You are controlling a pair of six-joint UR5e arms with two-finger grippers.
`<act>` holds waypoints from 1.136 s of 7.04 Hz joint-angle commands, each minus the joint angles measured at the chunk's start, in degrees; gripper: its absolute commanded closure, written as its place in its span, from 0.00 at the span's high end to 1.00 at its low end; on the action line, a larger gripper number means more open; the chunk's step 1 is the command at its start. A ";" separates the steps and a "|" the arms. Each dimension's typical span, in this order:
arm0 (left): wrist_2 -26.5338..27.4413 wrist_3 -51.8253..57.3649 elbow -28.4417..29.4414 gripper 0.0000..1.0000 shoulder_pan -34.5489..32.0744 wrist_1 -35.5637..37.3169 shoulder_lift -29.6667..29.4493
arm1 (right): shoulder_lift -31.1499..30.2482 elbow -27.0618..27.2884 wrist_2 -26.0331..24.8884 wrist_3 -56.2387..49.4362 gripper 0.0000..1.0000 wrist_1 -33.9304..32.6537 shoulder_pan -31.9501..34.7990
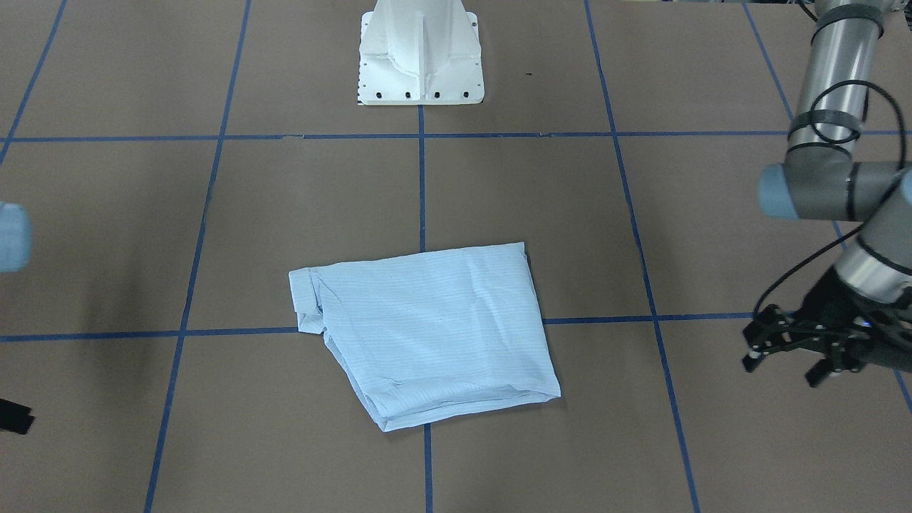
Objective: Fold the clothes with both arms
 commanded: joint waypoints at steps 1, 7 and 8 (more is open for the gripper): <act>-8.73 14.69 -2.37 1.00 -10.09 8.22 3.58 | -4.33 1.36 2.62 -21.87 1.00 -8.16 10.52; -13.17 29.90 -20.57 1.00 -21.20 28.93 15.78 | -17.89 15.34 5.28 -29.93 1.00 -10.72 11.80; -12.91 33.84 -20.76 1.00 -21.29 28.84 16.42 | -17.98 15.17 5.19 -30.36 1.00 -9.15 11.79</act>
